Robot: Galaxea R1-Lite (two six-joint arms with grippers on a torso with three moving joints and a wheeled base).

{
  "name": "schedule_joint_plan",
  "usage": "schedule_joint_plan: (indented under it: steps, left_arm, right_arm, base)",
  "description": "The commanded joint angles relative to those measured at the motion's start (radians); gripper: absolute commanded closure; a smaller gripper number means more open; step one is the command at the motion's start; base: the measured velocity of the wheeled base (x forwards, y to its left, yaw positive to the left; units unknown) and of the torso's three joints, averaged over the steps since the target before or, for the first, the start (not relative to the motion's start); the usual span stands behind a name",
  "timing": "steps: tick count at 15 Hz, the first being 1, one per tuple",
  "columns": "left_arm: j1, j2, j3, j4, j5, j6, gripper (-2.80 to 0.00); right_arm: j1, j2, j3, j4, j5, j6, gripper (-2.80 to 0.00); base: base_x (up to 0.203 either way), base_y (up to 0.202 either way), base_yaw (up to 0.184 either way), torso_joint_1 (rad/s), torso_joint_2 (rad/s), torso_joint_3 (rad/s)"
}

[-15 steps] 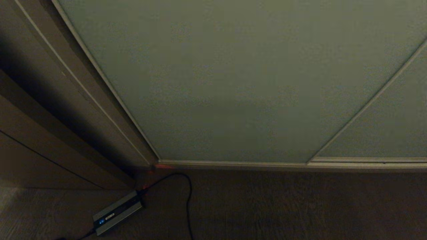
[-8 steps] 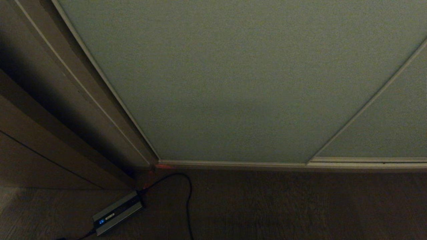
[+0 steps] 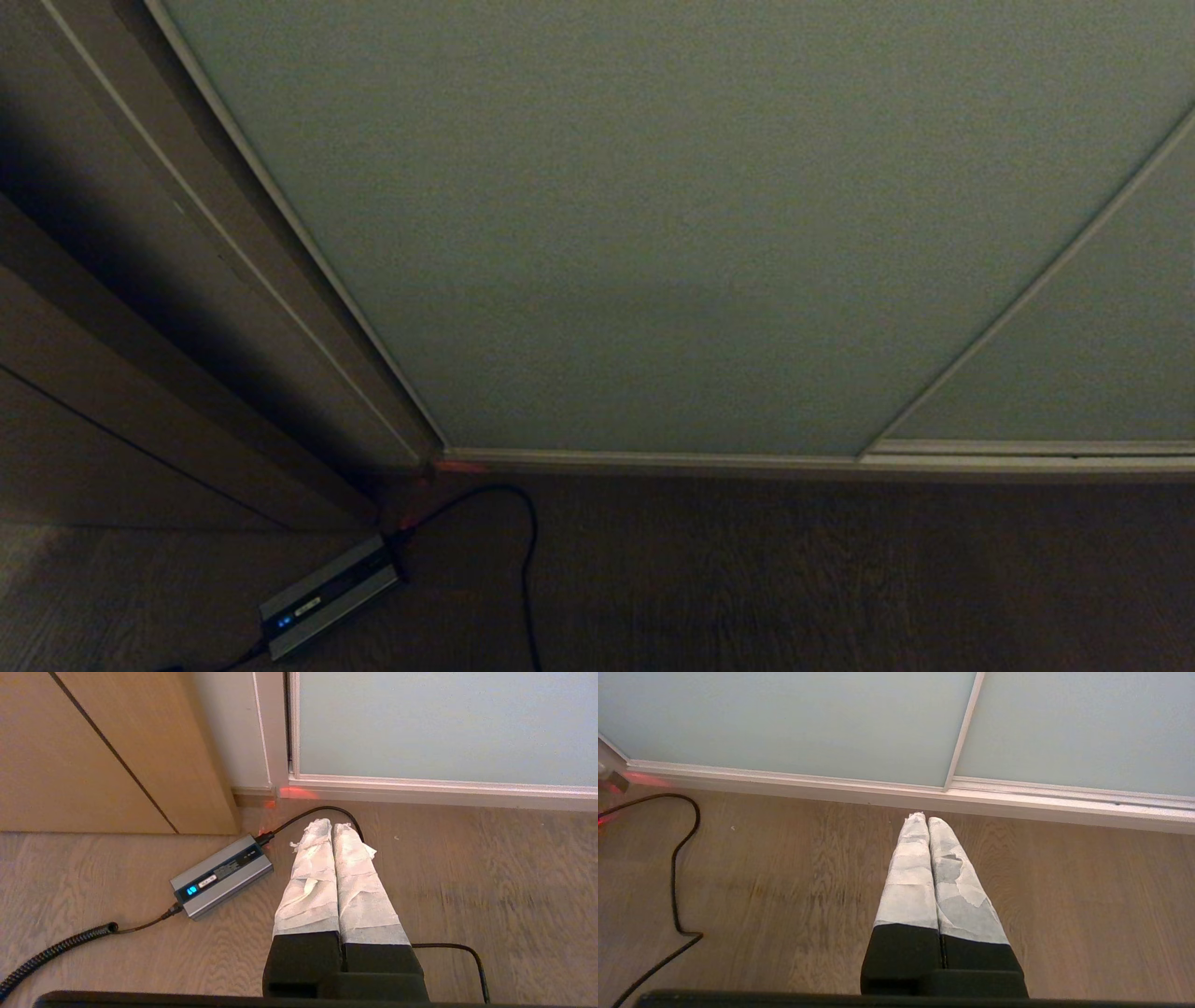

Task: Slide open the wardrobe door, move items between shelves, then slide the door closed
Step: Open the door

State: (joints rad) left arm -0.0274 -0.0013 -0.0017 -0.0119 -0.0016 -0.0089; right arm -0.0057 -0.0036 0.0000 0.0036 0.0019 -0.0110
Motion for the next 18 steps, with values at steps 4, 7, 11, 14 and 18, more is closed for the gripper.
schedule_joint_plan:
  steps: [4, 7, 11, 14, 18]
  left_arm:
    - [0.0, -0.002, 0.0, 0.0, 0.0, 0.0, 0.0]
    - [0.0, -0.002, 0.0, 0.0, 0.0, 0.0, 0.0]
    - [0.0, -0.002, 0.0, 0.0, 0.0, 0.0, 0.0]
    - [0.0, -0.002, 0.0, 0.0, 0.0, 0.0, 0.0]
    - [0.0, -0.002, 0.0, 0.0, 0.0, 0.0, 0.0]
  right_arm:
    - [0.0, 0.004, 0.003, 0.001, 0.001, 0.003, 0.0]
    - [0.0, 0.004, 0.003, 0.001, 0.001, 0.003, 0.0]
    - [0.0, 0.004, 0.003, 0.001, 0.001, 0.003, 0.0]
    - [0.0, 0.004, 0.003, 0.001, 0.0, 0.003, 0.0]
    - [0.0, 0.005, 0.003, 0.001, 0.001, 0.003, 0.0]
  base:
    - [0.0, 0.0, 0.0, 0.0, 0.0, 0.0]
    - [0.0, 0.0, 0.0, 0.0, 0.0, 0.0]
    - [0.0, 0.0, 0.0, 0.0, 0.0, 0.0]
    - [0.0, 0.0, 0.0, 0.0, 0.0, 0.0]
    - [0.0, 0.0, 0.0, 0.0, 0.0, 0.0]
